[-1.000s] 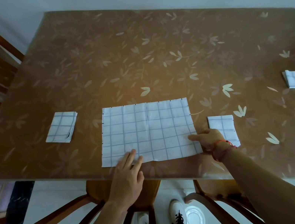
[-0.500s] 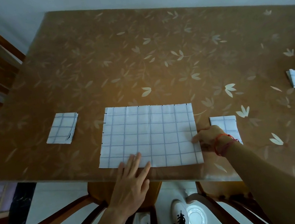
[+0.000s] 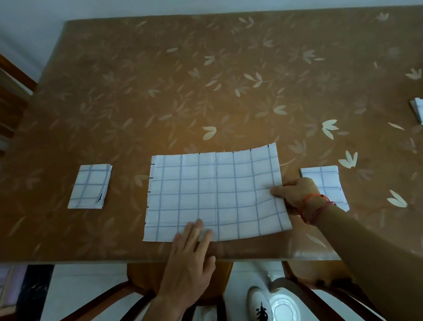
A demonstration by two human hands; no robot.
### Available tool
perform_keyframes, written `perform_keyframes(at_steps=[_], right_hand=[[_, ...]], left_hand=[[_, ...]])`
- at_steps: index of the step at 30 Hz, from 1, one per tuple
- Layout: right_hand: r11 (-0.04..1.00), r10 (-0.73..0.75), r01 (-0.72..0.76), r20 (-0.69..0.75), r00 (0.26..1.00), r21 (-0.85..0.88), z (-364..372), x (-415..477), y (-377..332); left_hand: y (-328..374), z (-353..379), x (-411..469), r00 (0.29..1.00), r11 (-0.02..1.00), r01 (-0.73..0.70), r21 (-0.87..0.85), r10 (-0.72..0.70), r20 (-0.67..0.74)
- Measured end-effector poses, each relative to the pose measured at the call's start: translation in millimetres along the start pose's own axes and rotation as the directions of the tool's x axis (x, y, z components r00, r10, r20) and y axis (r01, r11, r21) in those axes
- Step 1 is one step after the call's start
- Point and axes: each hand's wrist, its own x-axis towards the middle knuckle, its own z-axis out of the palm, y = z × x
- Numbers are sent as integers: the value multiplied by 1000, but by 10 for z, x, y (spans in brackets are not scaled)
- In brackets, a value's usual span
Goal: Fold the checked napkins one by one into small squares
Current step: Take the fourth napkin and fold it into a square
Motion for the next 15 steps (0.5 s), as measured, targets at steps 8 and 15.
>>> perform_keyframes(at_steps=[8, 15], right_hand=[[976, 36, -19, -72, 997, 218, 6, -205, 50], [898, 116, -123, 44, 992, 422, -27, -435, 70]], left_hand=[[447, 94, 185, 987, 995, 101, 22, -97, -125], [486, 131, 430, 985, 980, 152, 127, -138, -108]])
